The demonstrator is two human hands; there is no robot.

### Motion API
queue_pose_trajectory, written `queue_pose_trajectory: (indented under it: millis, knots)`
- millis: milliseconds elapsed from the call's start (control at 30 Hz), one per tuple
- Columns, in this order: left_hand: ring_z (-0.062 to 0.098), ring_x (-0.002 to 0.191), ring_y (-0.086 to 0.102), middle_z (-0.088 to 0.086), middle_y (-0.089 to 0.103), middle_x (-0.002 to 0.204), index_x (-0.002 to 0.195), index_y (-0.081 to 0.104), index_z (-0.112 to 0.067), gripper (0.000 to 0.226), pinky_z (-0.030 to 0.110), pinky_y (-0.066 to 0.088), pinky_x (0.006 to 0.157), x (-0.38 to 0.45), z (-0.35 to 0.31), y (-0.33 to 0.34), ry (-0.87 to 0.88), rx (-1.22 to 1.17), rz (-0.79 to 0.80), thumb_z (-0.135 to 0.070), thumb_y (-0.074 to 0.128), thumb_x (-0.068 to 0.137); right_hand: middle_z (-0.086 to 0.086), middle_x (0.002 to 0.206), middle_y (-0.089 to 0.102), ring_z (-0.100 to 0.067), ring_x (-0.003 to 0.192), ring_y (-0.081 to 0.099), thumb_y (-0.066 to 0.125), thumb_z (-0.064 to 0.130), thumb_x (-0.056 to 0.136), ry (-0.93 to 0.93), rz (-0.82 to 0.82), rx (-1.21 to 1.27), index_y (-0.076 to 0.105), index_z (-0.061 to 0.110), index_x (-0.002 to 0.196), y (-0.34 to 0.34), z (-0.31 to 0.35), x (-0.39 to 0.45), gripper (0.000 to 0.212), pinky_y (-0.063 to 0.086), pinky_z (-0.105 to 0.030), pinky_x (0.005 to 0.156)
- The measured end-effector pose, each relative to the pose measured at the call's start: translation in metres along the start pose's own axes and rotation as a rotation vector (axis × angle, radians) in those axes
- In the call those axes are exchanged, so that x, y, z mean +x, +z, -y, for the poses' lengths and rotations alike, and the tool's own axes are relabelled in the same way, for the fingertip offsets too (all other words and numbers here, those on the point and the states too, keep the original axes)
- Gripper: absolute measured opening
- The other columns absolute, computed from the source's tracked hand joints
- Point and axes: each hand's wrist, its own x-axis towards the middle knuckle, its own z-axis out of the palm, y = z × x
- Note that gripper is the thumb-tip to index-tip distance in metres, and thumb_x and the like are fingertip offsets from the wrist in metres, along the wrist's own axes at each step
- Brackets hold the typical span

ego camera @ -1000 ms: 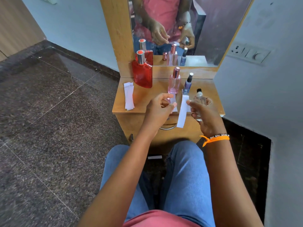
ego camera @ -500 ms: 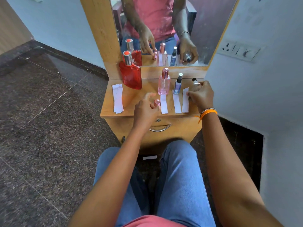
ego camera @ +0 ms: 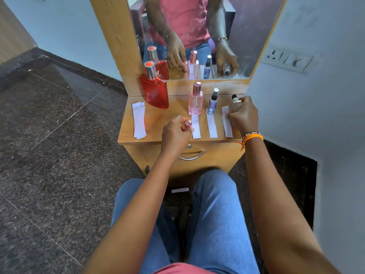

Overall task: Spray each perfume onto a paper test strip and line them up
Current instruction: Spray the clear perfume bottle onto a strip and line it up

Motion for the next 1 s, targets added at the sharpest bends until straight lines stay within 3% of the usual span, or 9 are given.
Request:
queue_pose_trajectory:
  millis: [167,300,400,467,533,667,767,867,1000]
  knots:
    - [0.021,0.086,0.061,0.002,0.065,0.087,0.097,0.067,-0.015,0.015,0.032,0.049,0.076,0.000,-0.001,-0.001,0.001,0.003,-0.008,-0.017,0.066,0.083,-0.018,0.112,0.063,-0.032,0.099,0.061,0.071,0.010,0.078,-0.020,-0.031,0.045,0.045,0.005,0.120,-0.004,0.001,-0.006,0.049,0.044,-0.029,0.074]
    - [0.017,0.084,0.058,0.004,0.063,0.094,0.091,0.069,-0.015,0.013,0.031,0.046,0.074,0.002,-0.008,-0.005,0.024,-0.045,-0.028,-0.024,0.067,0.082,-0.008,0.092,0.063,-0.023,0.084,0.064,0.074,0.010,0.077,-0.096,-0.108,0.179,0.046,0.007,0.117,-0.010,0.007,-0.030,0.049,0.046,-0.026,0.073]
    - [-0.003,0.074,0.054,-0.007,0.064,0.083,0.083,0.069,-0.018,0.009,0.016,0.042,0.066,0.001,-0.022,-0.010,0.024,-0.215,-0.010,-0.027,0.065,0.084,0.002,0.082,0.060,0.001,0.065,0.059,0.073,0.003,0.076,-0.236,0.036,0.298,0.045,0.013,0.116,-0.006,0.014,-0.062,0.049,0.043,-0.008,0.062]
    - [-0.015,0.063,0.054,-0.016,0.063,0.074,0.079,0.067,-0.023,0.007,0.005,0.041,0.061,0.000,-0.032,-0.013,0.005,-0.365,0.010,-0.024,0.064,0.086,0.009,0.074,0.058,0.005,0.057,0.056,0.070,-0.001,0.077,-0.301,0.173,0.368,0.042,0.022,0.116,0.002,0.018,-0.082,0.053,0.039,-0.004,0.056]
    - [-0.018,0.061,0.056,-0.016,0.065,0.075,0.083,0.068,-0.020,0.007,0.002,0.042,0.059,-0.002,-0.036,-0.015,-0.026,-0.466,0.038,-0.021,0.063,0.088,0.009,0.071,0.059,0.002,0.056,0.056,0.070,0.001,0.078,-0.328,0.241,0.397,0.041,0.027,0.117,0.008,0.021,-0.094,0.056,0.040,-0.007,0.056]
    - [-0.009,0.058,0.059,-0.004,0.067,0.079,0.099,0.069,-0.003,0.021,0.013,0.048,0.053,-0.010,-0.037,-0.018,-0.089,-0.548,0.110,-0.020,0.063,0.088,0.009,0.075,0.061,-0.005,0.059,0.058,0.070,0.001,0.077,-0.365,0.254,0.431,0.041,0.023,0.129,0.008,0.030,-0.100,0.064,0.046,-0.014,0.057]
    - [-0.008,0.056,0.060,-0.004,0.066,0.075,0.095,0.070,-0.007,0.014,0.009,0.044,0.048,-0.014,-0.036,-0.018,-0.082,-0.557,0.163,-0.016,0.065,0.086,-0.004,0.090,0.065,-0.024,0.067,0.062,0.066,0.000,0.080,-0.393,0.301,0.429,0.037,0.027,0.136,0.003,0.035,-0.103,0.068,0.054,-0.033,0.065]
    - [-0.009,0.065,0.062,-0.008,0.068,0.078,0.095,0.071,-0.011,0.014,0.005,0.043,0.054,-0.017,-0.036,-0.019,-0.048,-0.517,0.179,-0.020,0.066,0.086,-0.004,0.115,0.062,-0.028,0.085,0.065,0.063,-0.002,0.083,-0.402,0.337,0.464,0.040,0.023,0.136,0.001,0.036,-0.107,0.062,0.056,-0.048,0.078]
    - [0.005,0.078,0.059,-0.011,0.064,0.080,0.090,0.066,-0.026,0.020,0.025,0.048,0.078,-0.023,-0.035,-0.021,-0.116,-0.484,0.256,-0.033,0.048,0.096,-0.009,0.099,0.065,-0.032,0.076,0.064,0.061,0.004,0.088,-0.360,0.289,0.451,0.038,0.023,0.136,0.002,0.036,-0.108,0.057,0.056,-0.049,0.067]
